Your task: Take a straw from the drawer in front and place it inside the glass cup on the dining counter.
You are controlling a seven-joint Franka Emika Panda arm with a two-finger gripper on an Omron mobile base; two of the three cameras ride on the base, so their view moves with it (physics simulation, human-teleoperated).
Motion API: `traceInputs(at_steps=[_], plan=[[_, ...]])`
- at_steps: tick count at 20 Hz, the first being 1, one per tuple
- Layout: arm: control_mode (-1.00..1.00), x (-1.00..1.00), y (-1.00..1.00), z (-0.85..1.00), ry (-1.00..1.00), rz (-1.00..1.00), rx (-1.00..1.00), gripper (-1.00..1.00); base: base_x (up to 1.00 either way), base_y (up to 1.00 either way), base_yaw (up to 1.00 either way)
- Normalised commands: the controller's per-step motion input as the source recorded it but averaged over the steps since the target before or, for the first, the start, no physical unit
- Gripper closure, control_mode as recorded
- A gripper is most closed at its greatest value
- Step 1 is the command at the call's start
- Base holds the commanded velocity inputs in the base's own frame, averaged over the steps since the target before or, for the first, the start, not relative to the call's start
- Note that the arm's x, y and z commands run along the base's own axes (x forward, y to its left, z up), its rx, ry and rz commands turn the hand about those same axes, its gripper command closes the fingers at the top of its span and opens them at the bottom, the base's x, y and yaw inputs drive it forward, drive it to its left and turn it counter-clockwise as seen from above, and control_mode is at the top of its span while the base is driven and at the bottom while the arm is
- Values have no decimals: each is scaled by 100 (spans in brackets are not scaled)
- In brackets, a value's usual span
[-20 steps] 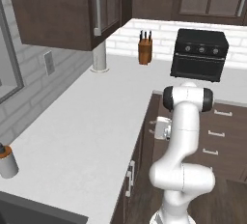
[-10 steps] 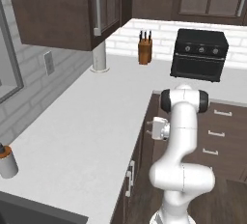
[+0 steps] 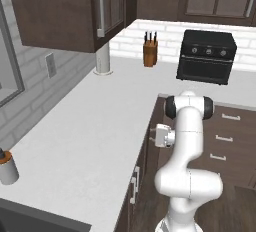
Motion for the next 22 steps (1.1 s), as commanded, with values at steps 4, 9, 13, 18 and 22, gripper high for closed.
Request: traceInputs(at_steps=[4,9,13,18,22], plan=[[-100,27,16,-5,0,0,0,-100,0,0,0],[-100,42,11,-15,0,0,0,-100,0,0,0],[-100,39,8,-22,0,0,0,-100,0,0,0],[-100,32,13,-29,0,0,0,-100,0,0,0],[-100,14,23,-23,0,0,0,-100,0,0,0]])
